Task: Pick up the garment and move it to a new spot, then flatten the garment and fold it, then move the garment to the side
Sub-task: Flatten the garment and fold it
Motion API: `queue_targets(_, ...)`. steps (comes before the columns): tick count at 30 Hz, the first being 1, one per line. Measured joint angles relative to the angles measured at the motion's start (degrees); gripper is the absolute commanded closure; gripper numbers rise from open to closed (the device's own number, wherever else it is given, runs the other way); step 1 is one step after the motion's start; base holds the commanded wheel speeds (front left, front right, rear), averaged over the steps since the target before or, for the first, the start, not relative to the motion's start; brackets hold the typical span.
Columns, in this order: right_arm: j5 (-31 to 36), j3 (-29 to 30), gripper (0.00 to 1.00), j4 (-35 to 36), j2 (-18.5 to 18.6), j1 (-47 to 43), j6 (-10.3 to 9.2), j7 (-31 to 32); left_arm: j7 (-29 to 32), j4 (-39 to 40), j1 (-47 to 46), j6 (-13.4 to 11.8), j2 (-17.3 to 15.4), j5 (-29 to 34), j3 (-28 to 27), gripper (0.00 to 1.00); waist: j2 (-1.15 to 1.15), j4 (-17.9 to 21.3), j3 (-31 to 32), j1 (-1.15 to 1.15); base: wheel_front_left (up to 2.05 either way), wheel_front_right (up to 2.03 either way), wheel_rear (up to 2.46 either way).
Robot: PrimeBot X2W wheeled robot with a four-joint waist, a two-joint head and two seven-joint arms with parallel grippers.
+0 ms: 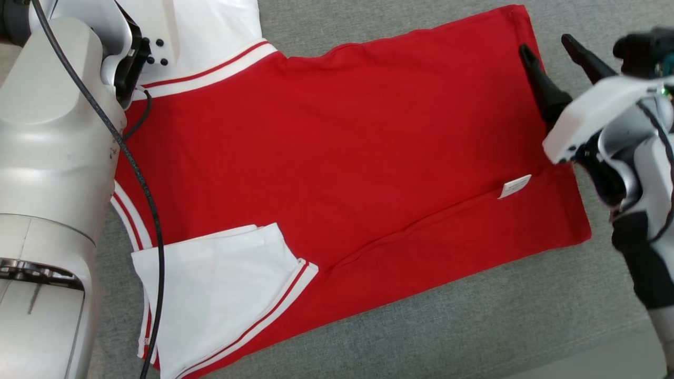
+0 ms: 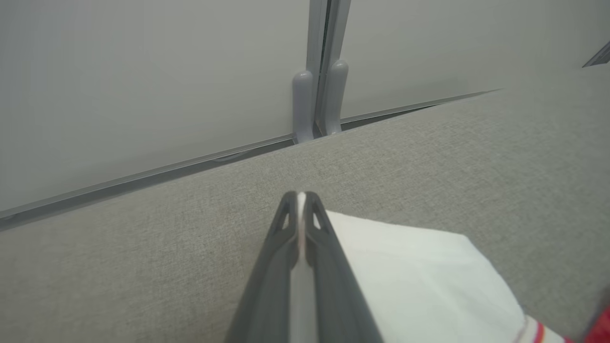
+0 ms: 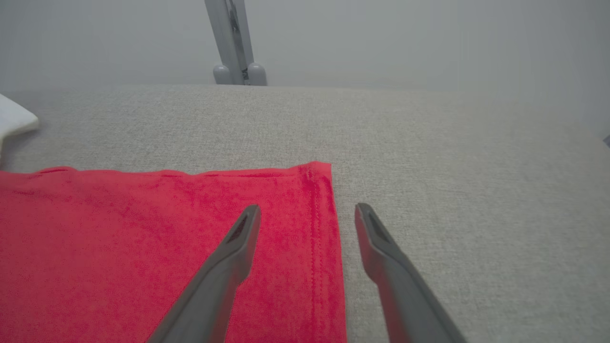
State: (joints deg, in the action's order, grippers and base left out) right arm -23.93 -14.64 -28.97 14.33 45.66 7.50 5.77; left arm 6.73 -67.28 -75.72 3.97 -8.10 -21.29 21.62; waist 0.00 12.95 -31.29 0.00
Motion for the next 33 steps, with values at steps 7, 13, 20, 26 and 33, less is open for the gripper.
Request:
queue_targets(7, 1.7, -1.8, 0.00, -10.1, 0.0, 11.4, 0.00, 11.4, 1.3, 1.7, -1.0, 0.3, 0.0, 0.1, 1.3, 1.00, 0.00, -1.4, -0.9, 0.00, 0.00, 0.00, 0.00)
queue_targets(13, 1.2, -2.8, 0.00, -17.2, -0.8, 17.4, 0.00, 17.1, 2.1, 3.3, -1.1, 0.4, -0.2, 0.3, 2.2, 1.00, 0.00, -2.7, -1.6, 0.00, 0.00, 0.00, 0.00)
queue_targets(20, 1.4, -3.5, 0.58, -22.5, -0.6, 21.3, 0.00, 17.8, 3.1, 5.5, -1.1, 0.2, -0.3, 0.5, 3.2, 1.00, 0.00, -3.9, -2.2, 0.00, 0.00, 0.00, 0.00)
queue_targets(26, 1.9, -4.8, 1.00, -25.2, -0.7, 23.1, 0.00, 17.1, 4.2, 7.1, -1.0, -0.3, -0.8, 0.6, 3.8, 1.00, 0.00, -4.4, -2.2, 0.00, 0.00, 0.00, 0.00)
queue_targets(33, 4.0, -2.6, 1.00, -26.9, -0.5, 26.4, 0.01, 9.1, -0.9, 11.7, -1.0, -0.5, -2.8, 1.7, 4.8, 1.00, 0.00, -4.7, -2.0, 0.00, 0.00, 0.00, 0.00)
